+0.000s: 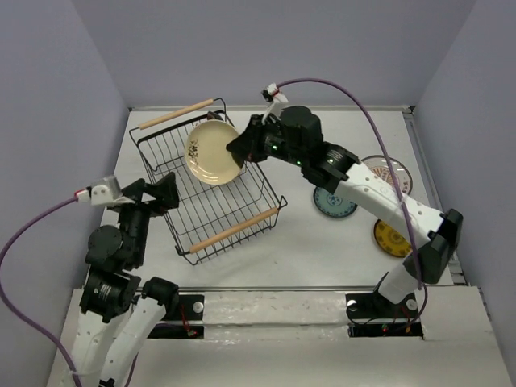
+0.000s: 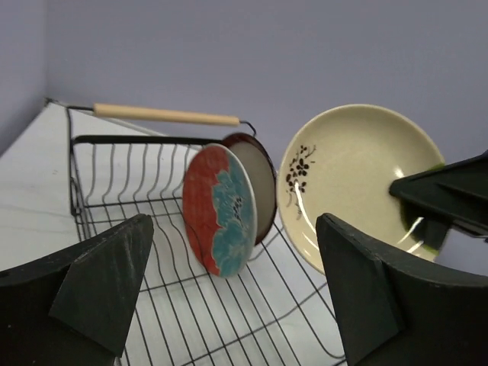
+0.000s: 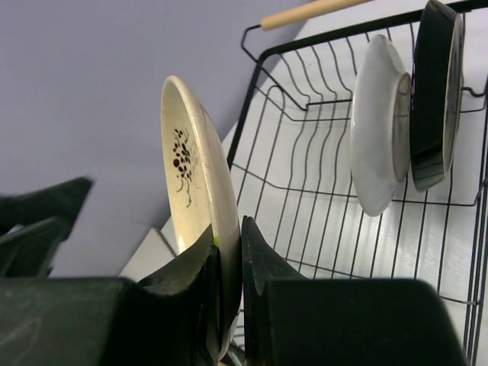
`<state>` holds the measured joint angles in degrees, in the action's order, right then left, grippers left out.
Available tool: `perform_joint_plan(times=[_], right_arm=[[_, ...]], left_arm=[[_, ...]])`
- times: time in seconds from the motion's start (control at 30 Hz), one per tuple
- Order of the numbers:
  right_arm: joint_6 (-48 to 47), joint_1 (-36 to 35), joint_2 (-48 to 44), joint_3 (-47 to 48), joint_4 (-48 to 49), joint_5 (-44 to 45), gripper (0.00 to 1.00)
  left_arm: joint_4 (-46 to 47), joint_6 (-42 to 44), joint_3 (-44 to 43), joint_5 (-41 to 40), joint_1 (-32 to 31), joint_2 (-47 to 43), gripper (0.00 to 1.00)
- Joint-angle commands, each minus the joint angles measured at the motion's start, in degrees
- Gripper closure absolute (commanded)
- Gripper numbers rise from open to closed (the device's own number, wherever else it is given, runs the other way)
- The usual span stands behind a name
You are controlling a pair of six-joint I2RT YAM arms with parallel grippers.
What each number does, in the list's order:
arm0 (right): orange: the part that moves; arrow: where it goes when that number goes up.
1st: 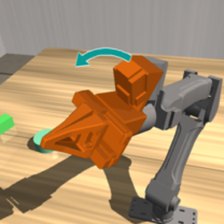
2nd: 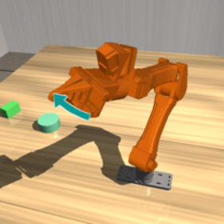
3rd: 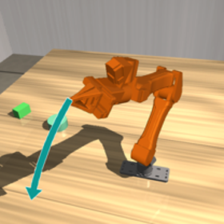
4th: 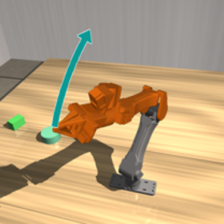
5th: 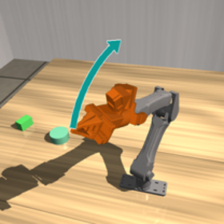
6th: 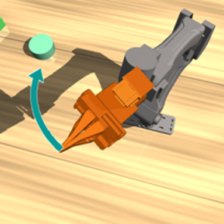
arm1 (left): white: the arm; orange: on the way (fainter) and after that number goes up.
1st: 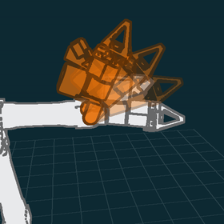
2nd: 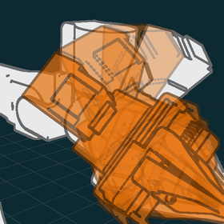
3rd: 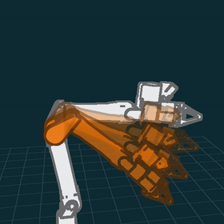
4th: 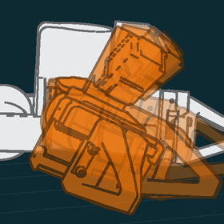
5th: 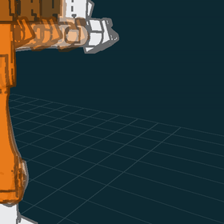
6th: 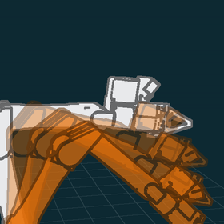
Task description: Load the plates into the dish rack
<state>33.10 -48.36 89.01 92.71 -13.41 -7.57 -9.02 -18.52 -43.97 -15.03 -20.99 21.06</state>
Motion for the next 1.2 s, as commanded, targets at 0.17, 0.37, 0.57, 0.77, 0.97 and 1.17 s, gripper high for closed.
perform_joint_plan(times=[0.17, 0.37, 0.57, 0.77, 0.97, 1.17], right_arm=[[-14.54, -12.02, 30.67, 39.87, -10.14, 39.62, 0.93], [-26.76, -13.96, 45.09, 53.36, -6.2, 53.78, 0.93], [-36.96, -13.96, 51.35, 51.53, 4.34, 61.18, 0.93], [-40.31, -13.96, 52.75, 48.98, 9.01, 62.86, 0.93], [-40.57, -13.96, 55.3, 48.09, 9.89, 62.68, 0.93], [-40.4, -13.96, 57.32, 48.62, 10.07, 62.24, 0.93]], left_arm=[[1.81, 1.65, 4.15, -13.98, -0.45, -7.43, 0.01], [1.28, 0.15, 4.24, -15.2, -2.21, -9.02, 0.01], [1.9, 0.42, 4.59, -14.24, -3.18, -8.67, 0.01], [2.51, 0.24, 4.68, -12.75, -3.35, -8.32, 0.01], [2.6, 0.42, 4.77, -12.4, -3.35, -8.14, 0.01], [2.69, 0.59, 4.77, -12.13, -3.53, -8.23, 0.01]])
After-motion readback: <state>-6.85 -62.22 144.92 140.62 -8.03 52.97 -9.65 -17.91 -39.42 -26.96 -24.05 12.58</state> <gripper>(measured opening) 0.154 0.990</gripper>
